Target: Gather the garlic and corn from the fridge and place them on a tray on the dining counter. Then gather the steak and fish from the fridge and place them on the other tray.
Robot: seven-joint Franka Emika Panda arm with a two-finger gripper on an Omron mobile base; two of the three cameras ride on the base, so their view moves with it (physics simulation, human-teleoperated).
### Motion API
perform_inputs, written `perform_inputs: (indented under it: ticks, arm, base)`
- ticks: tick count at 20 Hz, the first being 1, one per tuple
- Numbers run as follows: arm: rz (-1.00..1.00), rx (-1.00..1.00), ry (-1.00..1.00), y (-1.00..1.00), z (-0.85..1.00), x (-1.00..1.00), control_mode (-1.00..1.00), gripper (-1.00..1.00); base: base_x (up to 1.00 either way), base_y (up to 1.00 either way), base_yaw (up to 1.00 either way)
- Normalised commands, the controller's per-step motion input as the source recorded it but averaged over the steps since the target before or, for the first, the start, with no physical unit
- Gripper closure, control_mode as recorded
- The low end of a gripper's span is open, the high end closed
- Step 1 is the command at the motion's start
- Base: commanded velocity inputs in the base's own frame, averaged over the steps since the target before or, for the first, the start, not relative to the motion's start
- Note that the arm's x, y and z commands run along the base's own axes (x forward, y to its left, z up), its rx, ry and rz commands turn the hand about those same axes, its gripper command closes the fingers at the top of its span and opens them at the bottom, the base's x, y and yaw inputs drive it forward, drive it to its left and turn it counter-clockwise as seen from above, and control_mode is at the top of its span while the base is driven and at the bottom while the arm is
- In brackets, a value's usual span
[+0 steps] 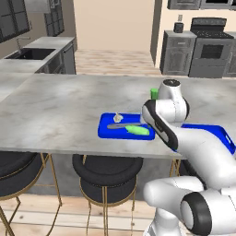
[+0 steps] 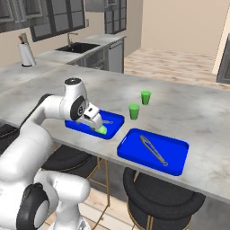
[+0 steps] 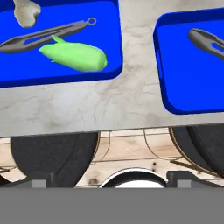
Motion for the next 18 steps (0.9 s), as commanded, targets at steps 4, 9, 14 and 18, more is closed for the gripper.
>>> perform_inputs:
  ticks: [4,9,14,18]
  arm:
    - [-0.02,0.01,0.00,0.00,0.01,-0.04,-1.00,-1.00]
    - [0.00,0.00,0.00,0.00,0.00,0.00,-1.00,-1.00]
    - [0.00,0.00,0.00,0.00,0.00,0.00,-1.00,-1.00]
    - [0.00,0.00,0.00,0.00,0.00,0.00,1.00,-1.00]
  base:
    - [0.00,0.00,0.00]
    - [0.00,0.00,0.00]
    - [0.00,0.00,0.00]
    - [0.00,0.00,0.00]
